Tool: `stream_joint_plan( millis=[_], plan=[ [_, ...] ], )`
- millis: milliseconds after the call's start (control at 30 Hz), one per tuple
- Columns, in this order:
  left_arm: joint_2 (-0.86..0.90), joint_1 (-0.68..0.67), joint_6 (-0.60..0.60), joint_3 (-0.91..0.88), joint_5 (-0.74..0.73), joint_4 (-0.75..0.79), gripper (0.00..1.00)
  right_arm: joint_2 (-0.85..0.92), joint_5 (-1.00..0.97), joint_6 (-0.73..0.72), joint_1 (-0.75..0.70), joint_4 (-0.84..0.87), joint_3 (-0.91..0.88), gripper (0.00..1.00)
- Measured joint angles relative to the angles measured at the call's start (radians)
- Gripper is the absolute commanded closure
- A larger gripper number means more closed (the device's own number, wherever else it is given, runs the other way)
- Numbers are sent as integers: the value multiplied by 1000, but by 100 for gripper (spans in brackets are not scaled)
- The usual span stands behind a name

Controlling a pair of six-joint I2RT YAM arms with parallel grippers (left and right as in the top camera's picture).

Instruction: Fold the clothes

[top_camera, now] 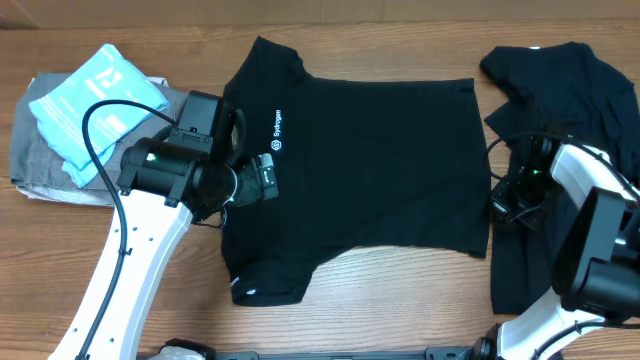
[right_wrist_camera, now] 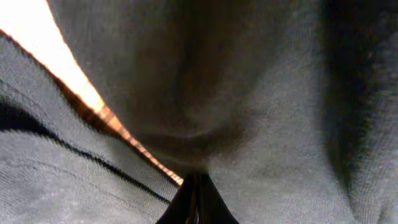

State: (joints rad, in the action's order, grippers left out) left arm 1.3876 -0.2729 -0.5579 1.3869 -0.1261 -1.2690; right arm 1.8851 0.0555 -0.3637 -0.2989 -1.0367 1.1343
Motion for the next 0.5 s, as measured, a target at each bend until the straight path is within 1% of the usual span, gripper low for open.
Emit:
stream_joint_plan(
  millis=[133, 300, 400, 467, 500],
  plan=[
    [0, 0, 0, 0, 0, 0, 0, -13, -26, -33, -14, 21, -14, 96],
    [0, 0, 0, 0, 0, 0, 0, -18, -75, -68, -126, 66, -14, 96],
    [0, 0, 0, 0, 0, 0, 0, -20, -94, -92, -214, 98, -14, 87],
    [0, 0, 0, 0, 0, 0, 0, -21, -92, -107, -272, 111, -14, 74],
    [0, 0, 0, 0, 0, 0, 0, -21, -77, -107, -299, 110, -11, 66]
  ],
)
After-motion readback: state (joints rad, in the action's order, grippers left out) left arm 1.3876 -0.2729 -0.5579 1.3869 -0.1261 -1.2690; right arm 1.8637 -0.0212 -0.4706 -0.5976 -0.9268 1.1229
